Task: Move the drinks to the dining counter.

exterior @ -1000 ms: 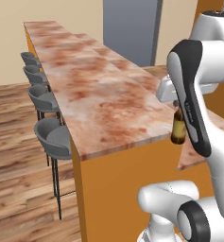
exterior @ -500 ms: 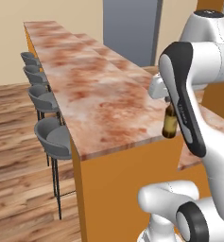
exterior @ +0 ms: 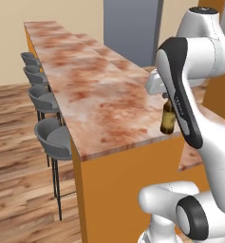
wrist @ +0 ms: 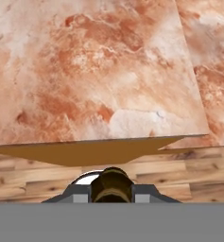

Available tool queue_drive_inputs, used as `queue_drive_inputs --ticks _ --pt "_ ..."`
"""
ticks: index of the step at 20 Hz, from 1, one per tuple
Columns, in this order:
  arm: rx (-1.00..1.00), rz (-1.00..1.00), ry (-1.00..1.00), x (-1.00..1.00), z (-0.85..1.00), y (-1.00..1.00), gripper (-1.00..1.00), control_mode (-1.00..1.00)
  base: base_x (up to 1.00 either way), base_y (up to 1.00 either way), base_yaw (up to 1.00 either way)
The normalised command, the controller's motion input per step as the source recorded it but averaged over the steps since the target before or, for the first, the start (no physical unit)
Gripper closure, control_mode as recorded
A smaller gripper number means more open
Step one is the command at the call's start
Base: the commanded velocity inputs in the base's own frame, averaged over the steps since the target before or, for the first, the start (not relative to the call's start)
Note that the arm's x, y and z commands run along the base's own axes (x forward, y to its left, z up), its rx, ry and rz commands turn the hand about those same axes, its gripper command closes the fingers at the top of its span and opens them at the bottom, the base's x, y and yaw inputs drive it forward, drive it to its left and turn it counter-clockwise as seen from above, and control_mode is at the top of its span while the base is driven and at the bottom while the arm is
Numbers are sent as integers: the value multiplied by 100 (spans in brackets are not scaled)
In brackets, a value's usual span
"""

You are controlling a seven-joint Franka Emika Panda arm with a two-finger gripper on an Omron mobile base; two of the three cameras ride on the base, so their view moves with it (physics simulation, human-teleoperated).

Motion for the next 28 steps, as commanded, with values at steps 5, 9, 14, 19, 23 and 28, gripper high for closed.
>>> queue_drive_inputs --ticks 5,9,14,19,23,28 --pt "0 0 -3 27 0 10 100 -100 0 0 0" --pt "0 0 0 30 0 9 100 -100 0 0 0" --pt "0 0 0 26 0 2 100 -100 0 0 0" --pt "0 0 0 24 0 0 100 -100 0 0 0" --pt "0 0 0 18 0 0 100 -100 0 0 0" --pt "0 0 0 6 -9 0 100 -100 0 0 0"
